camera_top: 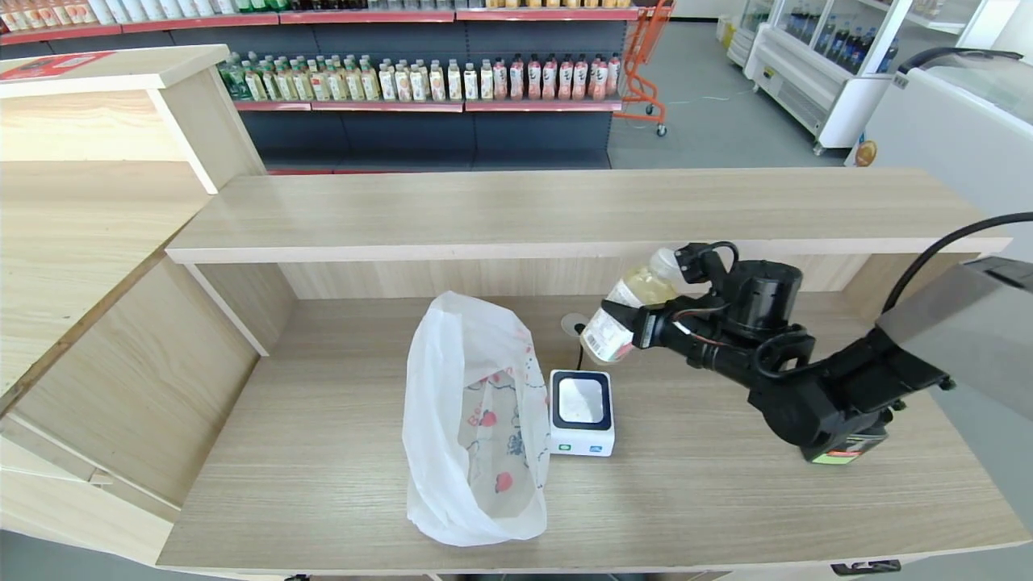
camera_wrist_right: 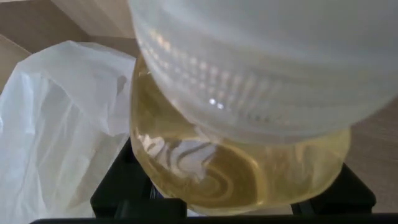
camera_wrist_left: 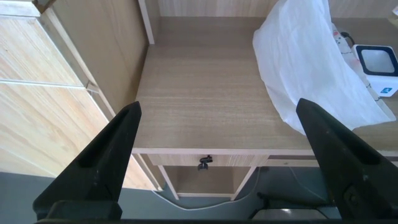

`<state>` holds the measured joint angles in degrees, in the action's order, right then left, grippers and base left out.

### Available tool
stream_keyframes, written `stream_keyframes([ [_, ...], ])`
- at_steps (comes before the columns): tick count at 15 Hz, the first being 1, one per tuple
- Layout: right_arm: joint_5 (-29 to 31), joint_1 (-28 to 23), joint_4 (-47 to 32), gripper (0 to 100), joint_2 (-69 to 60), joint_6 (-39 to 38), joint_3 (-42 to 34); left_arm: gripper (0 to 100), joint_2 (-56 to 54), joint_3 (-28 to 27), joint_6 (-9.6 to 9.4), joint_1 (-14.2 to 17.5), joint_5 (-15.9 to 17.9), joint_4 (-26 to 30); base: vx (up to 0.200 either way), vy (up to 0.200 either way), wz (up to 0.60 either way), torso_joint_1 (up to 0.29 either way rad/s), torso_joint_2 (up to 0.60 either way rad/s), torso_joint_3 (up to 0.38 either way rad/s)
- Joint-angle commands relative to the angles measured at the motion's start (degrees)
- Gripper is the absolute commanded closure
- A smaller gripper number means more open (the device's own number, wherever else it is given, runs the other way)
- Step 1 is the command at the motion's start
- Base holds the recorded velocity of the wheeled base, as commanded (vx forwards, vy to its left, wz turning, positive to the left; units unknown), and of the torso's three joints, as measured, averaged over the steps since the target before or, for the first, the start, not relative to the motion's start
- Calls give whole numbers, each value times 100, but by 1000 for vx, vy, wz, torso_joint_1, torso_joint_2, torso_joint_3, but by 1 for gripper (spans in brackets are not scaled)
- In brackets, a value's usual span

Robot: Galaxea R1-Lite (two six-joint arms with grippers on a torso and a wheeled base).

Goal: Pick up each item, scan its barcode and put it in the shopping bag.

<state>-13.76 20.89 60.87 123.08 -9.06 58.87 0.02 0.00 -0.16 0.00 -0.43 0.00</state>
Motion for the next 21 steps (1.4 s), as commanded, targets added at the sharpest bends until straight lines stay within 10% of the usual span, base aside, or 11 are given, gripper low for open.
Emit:
stream_keyframes([
  [1, -171, 292, -216, 100, 472, -61, 476, 0, -2, 0, -2, 0, -1, 0, 0, 0, 0, 0, 0, 0],
  [8, -1383, 662, -233, 100, 999, 9, 793, 0, -2, 0, -2, 0, -1, 0, 0, 0, 0, 0, 0, 0],
  [21, -1717, 1233, -972, 100, 2168, 1750, 2138, 0, -2, 0, -2, 0, -1, 0, 0, 0, 0, 0, 0, 0],
])
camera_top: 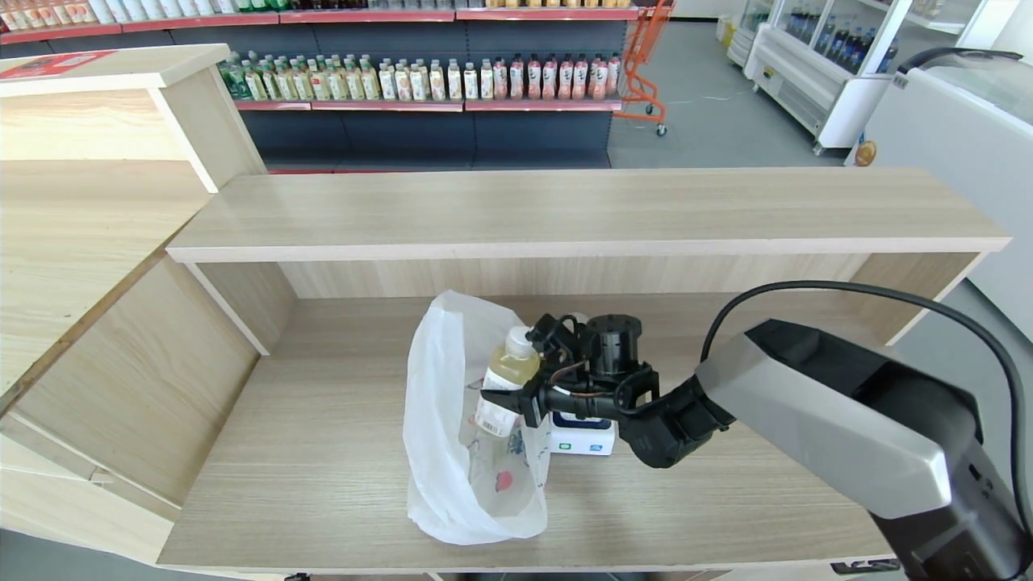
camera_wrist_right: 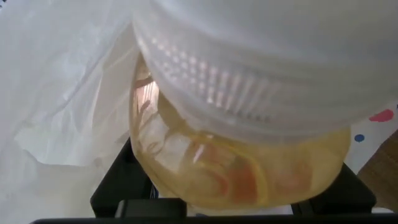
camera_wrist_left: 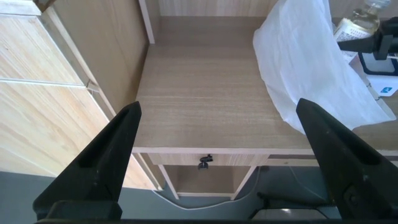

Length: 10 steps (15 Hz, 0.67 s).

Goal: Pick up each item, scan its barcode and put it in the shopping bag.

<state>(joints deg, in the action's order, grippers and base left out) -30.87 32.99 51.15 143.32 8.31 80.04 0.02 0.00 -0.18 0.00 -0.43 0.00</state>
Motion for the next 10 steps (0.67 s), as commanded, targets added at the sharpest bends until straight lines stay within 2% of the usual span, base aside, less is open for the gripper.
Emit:
stream_keyframes([
  [1, -7, 23, 0, 100, 187, 153, 11, 0, -2, 0, 1, 0, -1, 0, 0, 0, 0, 0, 0, 0],
  [4, -253, -3, 9, 100, 196, 285, 20, 0, -2, 0, 1, 0, -1, 0, 0, 0, 0, 0, 0, 0],
  [5, -323, -12, 0, 0, 161, 250, 29, 0, 6, 0, 1, -9, -1, 0, 0, 0, 0, 0, 0, 0],
  [7, -394, -29, 0, 0, 20, -14, -15, 0, -2, 0, 1, -9, -1, 0, 0, 0, 0, 0, 0, 0],
  [10, -385, -29, 18, 0, -358, -1227, -50, 0, -2, 0, 1, 0, -1, 0, 0, 0, 0, 0, 0, 0],
])
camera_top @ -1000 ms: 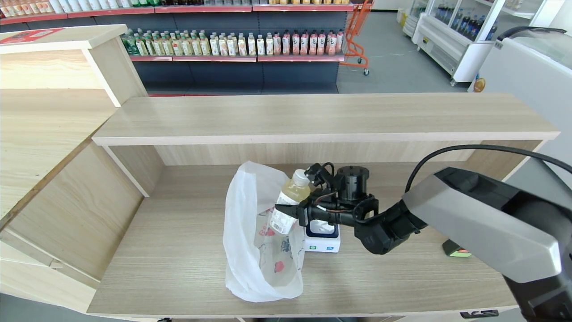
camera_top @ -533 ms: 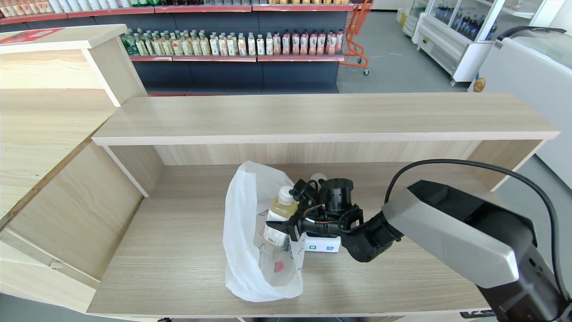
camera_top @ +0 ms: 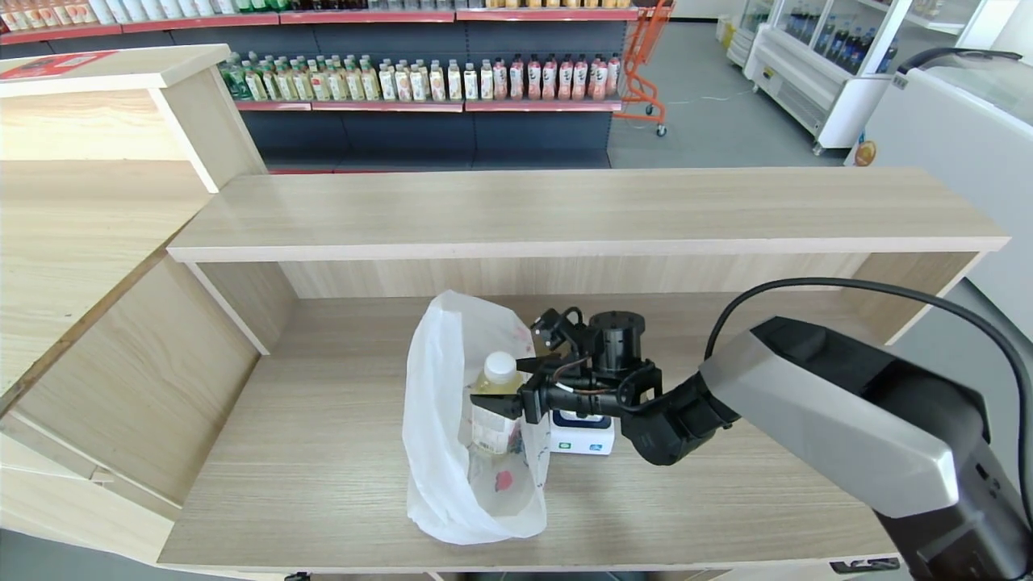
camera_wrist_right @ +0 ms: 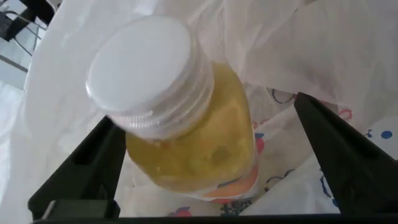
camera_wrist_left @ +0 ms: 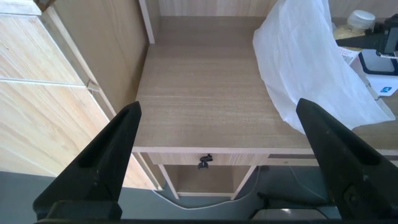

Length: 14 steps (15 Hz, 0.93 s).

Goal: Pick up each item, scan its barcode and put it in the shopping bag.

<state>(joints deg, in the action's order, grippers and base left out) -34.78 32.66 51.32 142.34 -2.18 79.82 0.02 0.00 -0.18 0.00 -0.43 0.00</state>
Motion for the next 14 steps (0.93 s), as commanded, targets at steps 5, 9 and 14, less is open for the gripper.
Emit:
stream_keyframes([
  [5, 6, -418, 9, 0, -945, -1188, -723, 0, -2, 0, 1, 0, -1, 0, 0, 0, 0, 0, 0, 0],
  [9, -2, -752, 1, 0, -1534, -1197, -1505, 0, -2, 0, 1, 0, -1, 0, 0, 0, 0, 0, 0, 0],
  [14, 6, -392, 185, 0, -1595, -1522, -1619, 0, -2, 0, 1, 0, -1, 0, 0, 0, 0, 0, 0, 0],
])
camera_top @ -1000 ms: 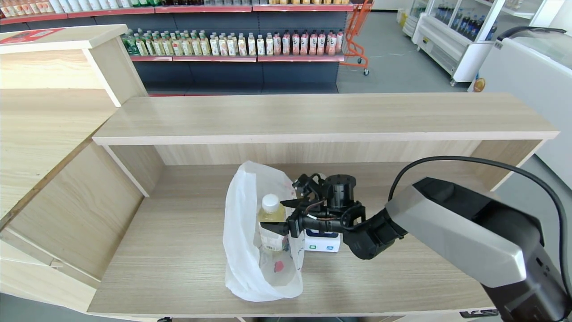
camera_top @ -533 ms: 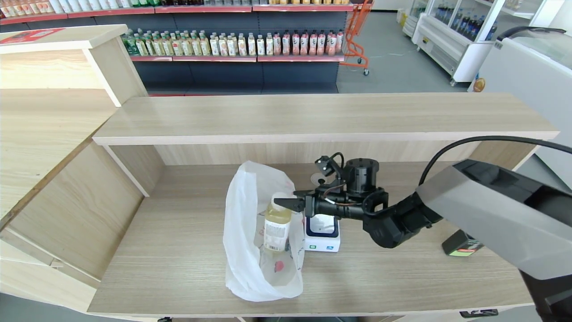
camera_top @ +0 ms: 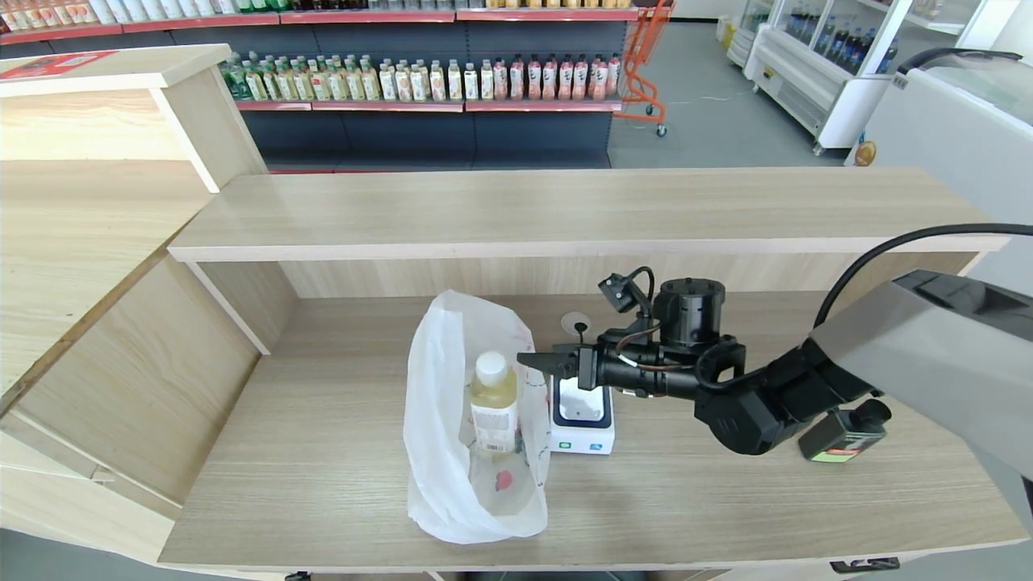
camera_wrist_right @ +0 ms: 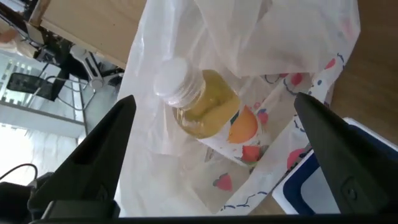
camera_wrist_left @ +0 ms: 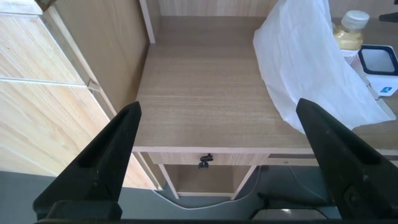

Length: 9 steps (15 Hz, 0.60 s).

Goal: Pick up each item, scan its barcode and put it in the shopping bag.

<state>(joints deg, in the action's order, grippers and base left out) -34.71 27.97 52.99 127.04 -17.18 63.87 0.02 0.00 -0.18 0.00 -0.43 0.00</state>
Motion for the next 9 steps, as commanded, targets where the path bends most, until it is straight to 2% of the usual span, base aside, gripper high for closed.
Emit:
stream_keyframes([
  [1, -1, 78, 1, 0, -109, -31, -59, 0, 6, 0, 1, 0, -1, 0, 0, 0, 0, 0, 0, 0],
  [5, 34, -186, 1, 0, -390, -14, -656, 0, -2, 0, 1, 0, -1, 0, 0, 0, 0, 0, 0, 0],
  [7, 25, -494, 27, 0, -716, 30, -1263, 0, -2, 0, 1, 0, -1, 0, 0, 0, 0, 0, 0, 0],
  [9, 25, -845, 88, 0, -997, -75, -1438, 0, 6, 0, 1, 0, -1, 0, 0, 0, 0, 0, 0, 0],
])
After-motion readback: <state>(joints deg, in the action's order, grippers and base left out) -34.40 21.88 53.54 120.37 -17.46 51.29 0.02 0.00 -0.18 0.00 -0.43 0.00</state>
